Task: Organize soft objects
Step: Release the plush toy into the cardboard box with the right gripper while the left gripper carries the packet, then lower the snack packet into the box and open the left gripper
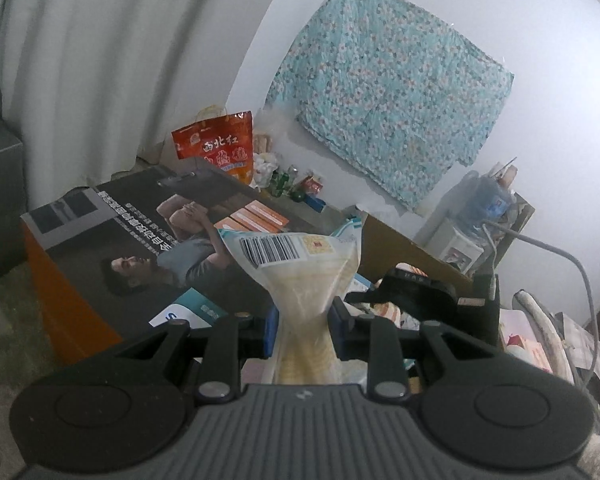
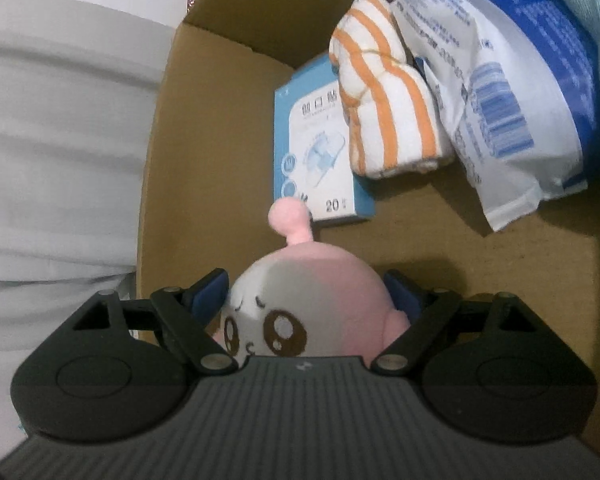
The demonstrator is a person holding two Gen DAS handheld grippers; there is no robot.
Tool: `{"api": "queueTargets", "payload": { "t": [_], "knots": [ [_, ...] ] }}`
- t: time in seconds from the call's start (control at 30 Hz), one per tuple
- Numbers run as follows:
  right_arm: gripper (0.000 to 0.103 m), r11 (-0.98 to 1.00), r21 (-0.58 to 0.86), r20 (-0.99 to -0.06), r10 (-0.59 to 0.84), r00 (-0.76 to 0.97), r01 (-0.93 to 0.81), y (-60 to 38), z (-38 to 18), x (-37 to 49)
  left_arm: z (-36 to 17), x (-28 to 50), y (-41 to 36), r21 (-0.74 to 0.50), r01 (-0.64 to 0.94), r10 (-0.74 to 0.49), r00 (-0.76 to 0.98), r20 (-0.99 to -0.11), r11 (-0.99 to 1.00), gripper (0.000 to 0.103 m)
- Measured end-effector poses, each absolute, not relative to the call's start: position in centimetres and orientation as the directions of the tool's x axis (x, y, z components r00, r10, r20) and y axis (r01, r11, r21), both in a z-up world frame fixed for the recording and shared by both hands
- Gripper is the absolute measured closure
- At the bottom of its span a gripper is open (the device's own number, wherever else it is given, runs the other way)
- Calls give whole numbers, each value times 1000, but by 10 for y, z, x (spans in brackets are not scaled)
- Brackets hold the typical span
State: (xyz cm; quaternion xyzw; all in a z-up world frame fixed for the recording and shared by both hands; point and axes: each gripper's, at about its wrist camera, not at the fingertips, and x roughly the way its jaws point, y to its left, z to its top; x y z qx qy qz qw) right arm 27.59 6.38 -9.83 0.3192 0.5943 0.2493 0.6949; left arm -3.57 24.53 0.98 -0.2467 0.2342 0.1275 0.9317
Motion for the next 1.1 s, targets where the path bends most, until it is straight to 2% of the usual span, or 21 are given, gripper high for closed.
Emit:
{"api": "queueTargets", "payload": {
  "t": [0.2,0.33,0.5,0.73,0.9,1.1],
  "knots": [
    [8,630,776,-625,756,194,46,48,-88,279,10,-29,242,-391,-342,114,858,-501,855,76],
    [8,597,800,-594,776,211,58,34,-79,280,14,-25,238,-379,-335,117,861,-495,863,75],
    [8,596,799,-597,771,219,79,18,-69,277,20,-22,236,-379,-329,119,868,-482,865,76],
    [8,517,855,-487,825,285,-35,-16,-17,264,36,-2,225,-361,-257,57,874,-482,897,75],
    [8,465,872,-392,851,350,-153,-68,30,240,34,53,203,-370,-156,-92,815,-572,916,75],
    [8,445,868,-328,847,417,-221,-141,54,205,-9,147,169,-333,-108,-193,636,-748,937,75]
  ]
}}
